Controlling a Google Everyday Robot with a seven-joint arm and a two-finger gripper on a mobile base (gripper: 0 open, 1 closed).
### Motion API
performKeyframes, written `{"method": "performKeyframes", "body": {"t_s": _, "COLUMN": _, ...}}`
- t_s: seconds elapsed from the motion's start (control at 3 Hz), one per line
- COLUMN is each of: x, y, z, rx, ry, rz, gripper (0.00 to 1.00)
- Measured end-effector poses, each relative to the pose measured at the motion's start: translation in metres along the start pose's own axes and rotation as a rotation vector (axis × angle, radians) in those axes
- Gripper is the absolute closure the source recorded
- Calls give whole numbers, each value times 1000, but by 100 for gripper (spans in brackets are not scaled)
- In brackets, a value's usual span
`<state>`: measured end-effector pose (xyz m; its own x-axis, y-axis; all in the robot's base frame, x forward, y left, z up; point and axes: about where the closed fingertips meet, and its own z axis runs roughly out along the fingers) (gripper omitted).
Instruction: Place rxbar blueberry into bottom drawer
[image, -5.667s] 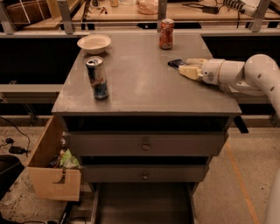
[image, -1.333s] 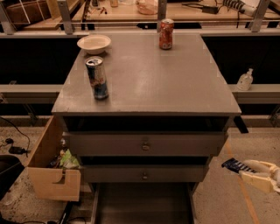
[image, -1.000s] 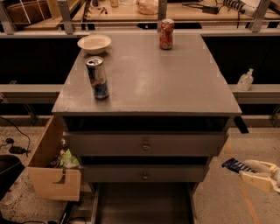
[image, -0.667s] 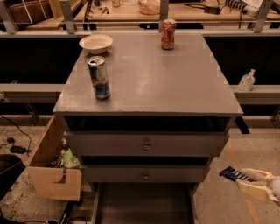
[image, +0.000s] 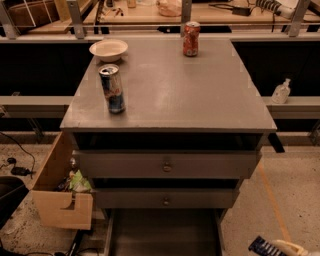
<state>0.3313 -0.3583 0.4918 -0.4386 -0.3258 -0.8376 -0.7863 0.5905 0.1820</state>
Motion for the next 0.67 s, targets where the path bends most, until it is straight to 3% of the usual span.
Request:
{"method": "performKeyframes", "body": {"t_s": 0.33, "x": 56, "y": 7, "z": 36, "rx": -41, "ry": 0, "rz": -36, "gripper": 100}}
{"method": "performKeyframes", "body": {"t_s": 0.67, "x": 91, "y": 9, "z": 84, "rx": -112, "ry": 16, "rz": -56, "gripper": 100}}
